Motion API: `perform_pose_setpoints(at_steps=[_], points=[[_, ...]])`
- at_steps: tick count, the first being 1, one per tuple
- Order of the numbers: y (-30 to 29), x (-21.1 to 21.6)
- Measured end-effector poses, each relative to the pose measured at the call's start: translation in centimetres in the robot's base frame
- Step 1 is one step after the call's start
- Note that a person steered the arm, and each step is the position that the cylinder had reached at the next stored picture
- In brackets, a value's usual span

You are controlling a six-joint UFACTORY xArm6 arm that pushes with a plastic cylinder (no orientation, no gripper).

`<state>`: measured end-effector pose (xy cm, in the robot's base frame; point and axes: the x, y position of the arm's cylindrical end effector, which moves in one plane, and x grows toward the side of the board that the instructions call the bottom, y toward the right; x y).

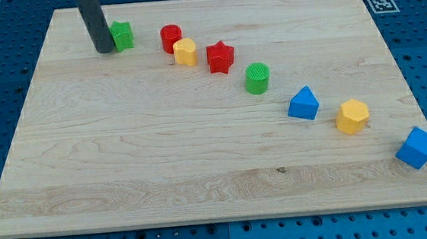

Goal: Put the cube at the center right center of the board

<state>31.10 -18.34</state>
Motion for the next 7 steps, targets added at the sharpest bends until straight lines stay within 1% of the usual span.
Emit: perform_pose_setpoints(at_steps=[1, 2, 3, 4, 6, 7], points=[[0.0, 0.0], [0.0, 2.6], [0.2, 8.4], [3.9, 14.1], [21.5, 19.1], [28.9, 23.7]])
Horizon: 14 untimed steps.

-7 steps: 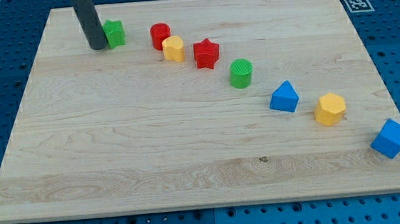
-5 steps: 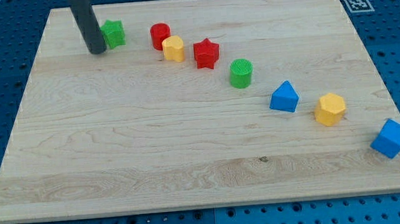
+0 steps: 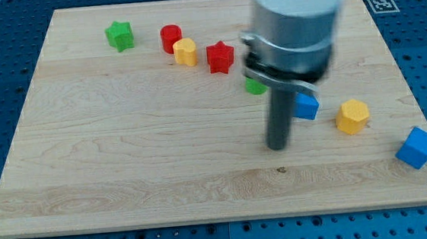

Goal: Put the cube at the center right center of the board

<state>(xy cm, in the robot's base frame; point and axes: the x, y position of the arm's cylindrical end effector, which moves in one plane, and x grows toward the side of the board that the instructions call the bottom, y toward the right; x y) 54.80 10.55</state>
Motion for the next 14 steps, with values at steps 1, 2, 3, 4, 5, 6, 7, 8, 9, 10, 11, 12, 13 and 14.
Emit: perform_pose_setpoints(at_steps=[1, 2, 3, 4, 5, 6, 7, 8, 9, 10, 11, 12, 13, 14], points=[[7.5, 4.7], [15.0, 6.4], [19.5, 3.8], [19.7, -1.5], [21.1, -0.7], [22.9, 5.4], [21.4, 6.3], [18.1, 0.7], [15.8, -5.3], [17.6, -4.3], [18.8, 0.0], [18.1, 3.2], [14.2, 3.4], [11.9, 0.0]])
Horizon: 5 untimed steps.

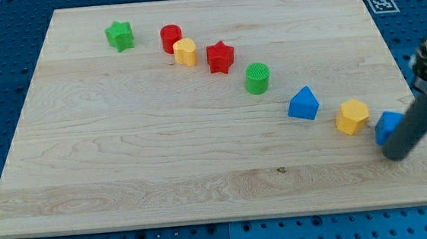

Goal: Put the cube at the center right center of the board

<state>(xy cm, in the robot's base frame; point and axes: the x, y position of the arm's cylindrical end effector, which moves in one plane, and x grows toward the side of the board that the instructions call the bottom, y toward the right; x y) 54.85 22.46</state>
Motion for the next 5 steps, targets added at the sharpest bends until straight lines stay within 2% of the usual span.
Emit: perform_pose_setpoints(at_steps=[1, 2, 3, 4, 5], points=[[-0.2, -6.4], [-0.2, -6.6], [0.8, -3.1], [2.3, -3.6], [2.3, -9.7]])
